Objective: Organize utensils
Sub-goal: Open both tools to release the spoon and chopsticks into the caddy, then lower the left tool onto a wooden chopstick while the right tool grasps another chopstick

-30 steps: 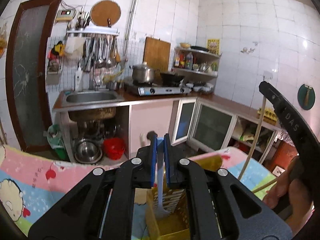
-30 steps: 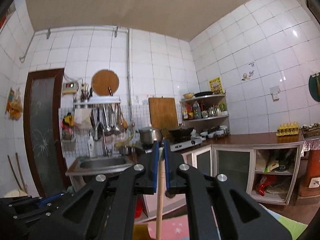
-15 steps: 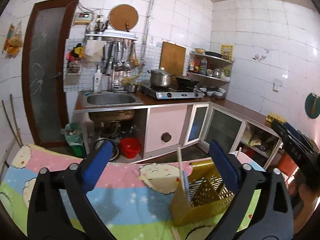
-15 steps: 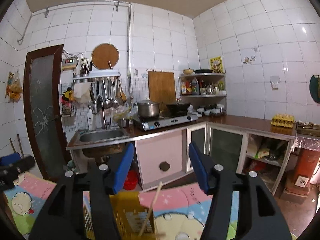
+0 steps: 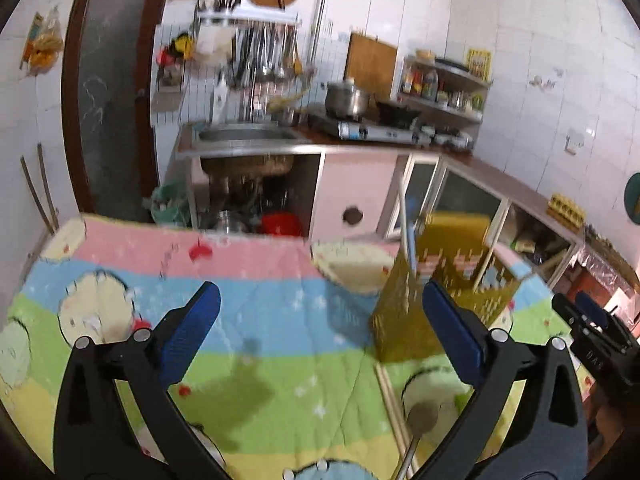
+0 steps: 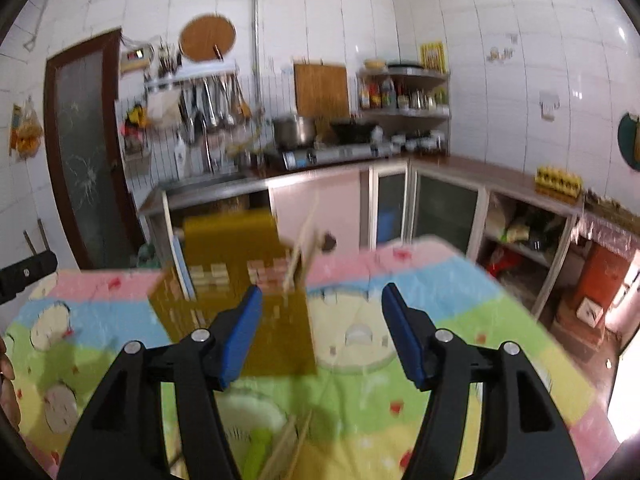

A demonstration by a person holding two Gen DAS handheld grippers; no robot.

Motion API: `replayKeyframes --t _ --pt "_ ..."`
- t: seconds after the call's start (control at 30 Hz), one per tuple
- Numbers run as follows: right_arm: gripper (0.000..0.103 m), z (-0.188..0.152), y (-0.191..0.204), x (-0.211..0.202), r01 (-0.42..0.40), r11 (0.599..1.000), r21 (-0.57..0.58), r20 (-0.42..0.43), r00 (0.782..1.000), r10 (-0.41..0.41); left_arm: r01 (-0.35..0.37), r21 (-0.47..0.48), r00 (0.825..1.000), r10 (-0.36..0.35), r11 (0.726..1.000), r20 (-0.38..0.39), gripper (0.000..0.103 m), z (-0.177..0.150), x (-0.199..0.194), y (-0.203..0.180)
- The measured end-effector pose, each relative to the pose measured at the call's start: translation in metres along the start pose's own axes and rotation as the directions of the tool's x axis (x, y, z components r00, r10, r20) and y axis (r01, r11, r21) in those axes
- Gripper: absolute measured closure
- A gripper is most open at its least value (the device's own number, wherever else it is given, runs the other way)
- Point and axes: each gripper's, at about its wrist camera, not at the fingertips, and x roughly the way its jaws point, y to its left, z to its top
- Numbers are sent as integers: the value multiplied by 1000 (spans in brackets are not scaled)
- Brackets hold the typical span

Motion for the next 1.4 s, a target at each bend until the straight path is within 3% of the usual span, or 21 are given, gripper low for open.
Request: replayKeyframes --t 0.27,0.5,0.7,0.93,1.13,1.4 --pt "42 -58 -14 41 34 999 39 -162 986 -27 -6 19 996 8 1000 -93 5 -47 34 -9" --pt "42 -69 -16 62 49 998 40 -239 970 -38 14 23 986 -10 1000 -168 5 -70 65 -15" --pt "42 -77 -10 79 62 998 7 -316 947 -56 29 53 967 -14 998 -255 5 -84 90 -23" --pt "42 -80 -13 84 58 998 25 -340 939 -46 37 82 947 -8 996 -322 5 -98 107 -34" --pt "42 -80 -13 85 57 998 24 -343 938 -45 -2 89 939 32 996 -342 5 -105 111 -32" --pt "42 -81 -13 84 56 998 27 -343 938 -44 -9 75 936 35 997 -349 5 -106 113 -29"
